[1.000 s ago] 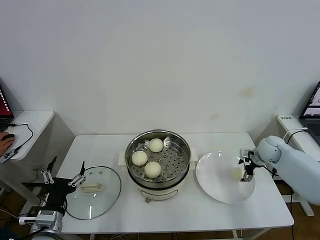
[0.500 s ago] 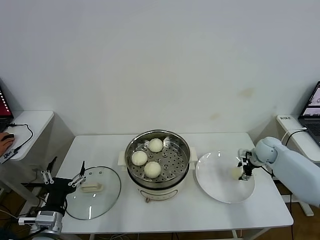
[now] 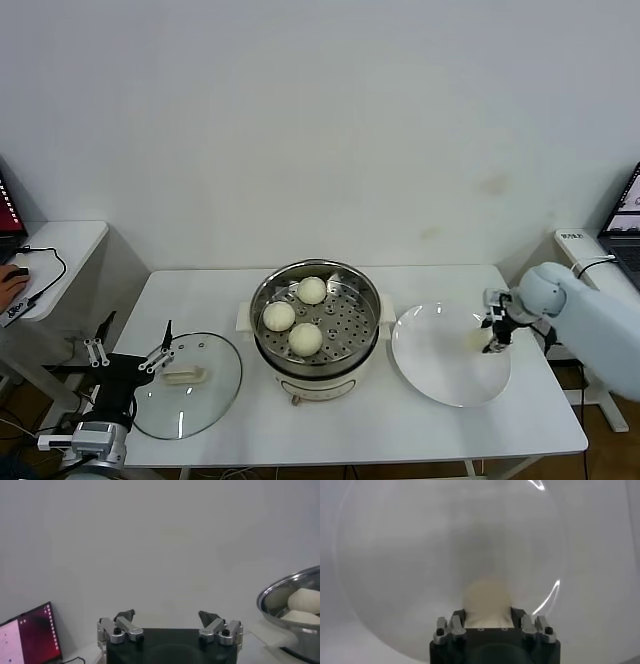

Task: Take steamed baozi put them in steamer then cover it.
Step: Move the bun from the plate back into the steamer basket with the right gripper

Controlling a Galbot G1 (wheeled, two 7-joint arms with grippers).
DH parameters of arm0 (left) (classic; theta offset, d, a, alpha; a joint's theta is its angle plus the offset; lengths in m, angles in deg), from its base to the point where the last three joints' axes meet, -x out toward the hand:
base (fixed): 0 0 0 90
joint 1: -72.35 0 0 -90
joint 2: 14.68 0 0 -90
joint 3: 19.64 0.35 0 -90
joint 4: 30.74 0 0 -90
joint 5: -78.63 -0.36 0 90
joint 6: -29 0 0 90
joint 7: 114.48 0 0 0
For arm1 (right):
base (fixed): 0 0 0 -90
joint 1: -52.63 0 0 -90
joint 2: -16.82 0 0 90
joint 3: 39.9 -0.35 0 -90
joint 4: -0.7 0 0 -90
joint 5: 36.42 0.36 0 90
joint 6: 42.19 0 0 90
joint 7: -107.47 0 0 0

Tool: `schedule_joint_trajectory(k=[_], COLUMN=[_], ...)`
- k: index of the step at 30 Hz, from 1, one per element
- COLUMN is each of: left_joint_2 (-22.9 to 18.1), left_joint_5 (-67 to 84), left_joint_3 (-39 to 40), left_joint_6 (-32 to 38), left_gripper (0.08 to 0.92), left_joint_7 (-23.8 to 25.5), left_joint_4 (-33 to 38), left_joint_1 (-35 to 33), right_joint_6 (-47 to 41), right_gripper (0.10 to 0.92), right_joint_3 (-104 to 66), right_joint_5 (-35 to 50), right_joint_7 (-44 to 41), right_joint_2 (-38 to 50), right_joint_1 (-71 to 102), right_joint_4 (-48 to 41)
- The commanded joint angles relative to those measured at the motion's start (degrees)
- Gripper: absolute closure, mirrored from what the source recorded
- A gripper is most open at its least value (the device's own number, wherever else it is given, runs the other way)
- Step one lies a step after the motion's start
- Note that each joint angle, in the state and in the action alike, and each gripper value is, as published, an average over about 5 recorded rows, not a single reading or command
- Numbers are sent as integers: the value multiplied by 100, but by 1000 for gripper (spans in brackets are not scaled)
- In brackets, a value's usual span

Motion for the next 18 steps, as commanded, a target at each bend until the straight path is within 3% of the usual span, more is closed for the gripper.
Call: schedule_joint_trajectory(k=[1,9,18], left_joint_2=[12,16,-42], left_joint_5=[11,37,33], left_joint_3=[-12,-14,5], left_joint_6=[3,10,23], left_gripper=[177,177,177], left_joint_7=[0,2,3], left_joint_4=[5,4,45], left_joint_1=[6,2,-3], right_joint_6=[-515,-1178,-1873], right_gripper=[447,437,424], right_joint_3=[1431,3010,3295], right_joint_5=[1021,2561,3868], right_joint_7=[-107,265,1070], right_joint_2=[543,-46,-953], right_joint_1=[-2027,-4210,-4406], right_joint_4=[1129,1934,2552])
